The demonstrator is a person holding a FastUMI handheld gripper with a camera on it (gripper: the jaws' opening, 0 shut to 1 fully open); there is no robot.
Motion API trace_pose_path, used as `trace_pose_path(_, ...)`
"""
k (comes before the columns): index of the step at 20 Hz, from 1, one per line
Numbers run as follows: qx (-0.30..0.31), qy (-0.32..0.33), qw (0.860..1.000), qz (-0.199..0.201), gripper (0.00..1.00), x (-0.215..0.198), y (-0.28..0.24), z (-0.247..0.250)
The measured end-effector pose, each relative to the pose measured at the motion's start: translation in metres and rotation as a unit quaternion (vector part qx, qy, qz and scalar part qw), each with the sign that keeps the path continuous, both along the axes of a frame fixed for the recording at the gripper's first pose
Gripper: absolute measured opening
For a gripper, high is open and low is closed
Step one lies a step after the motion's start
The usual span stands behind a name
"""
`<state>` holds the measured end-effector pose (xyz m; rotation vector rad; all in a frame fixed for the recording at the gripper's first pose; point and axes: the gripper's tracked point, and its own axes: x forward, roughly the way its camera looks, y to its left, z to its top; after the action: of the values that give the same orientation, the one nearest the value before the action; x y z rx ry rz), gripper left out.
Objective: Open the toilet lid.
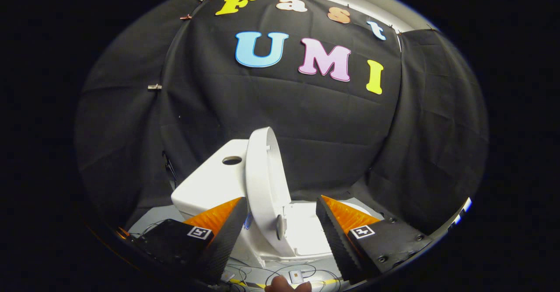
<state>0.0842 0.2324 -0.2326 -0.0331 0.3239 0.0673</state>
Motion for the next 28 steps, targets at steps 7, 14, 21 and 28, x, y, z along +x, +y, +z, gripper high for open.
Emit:
trace_pose_path(7,0.025,-0.046,0.999,-0.004,0.99,0.0,-0.038,0.068)
trace_pose_path(14,0.032,-0.103,0.994,0.002,0.99,-0.016,-0.077,0.139)
trace_pose_path(21,0.025,-0.132,0.991,-0.002,0.98,-0.035,-0.126,0.179)
trace_pose_path(28,0.025,-0.158,0.987,-0.014,0.98,-0.054,-0.158,0.205)
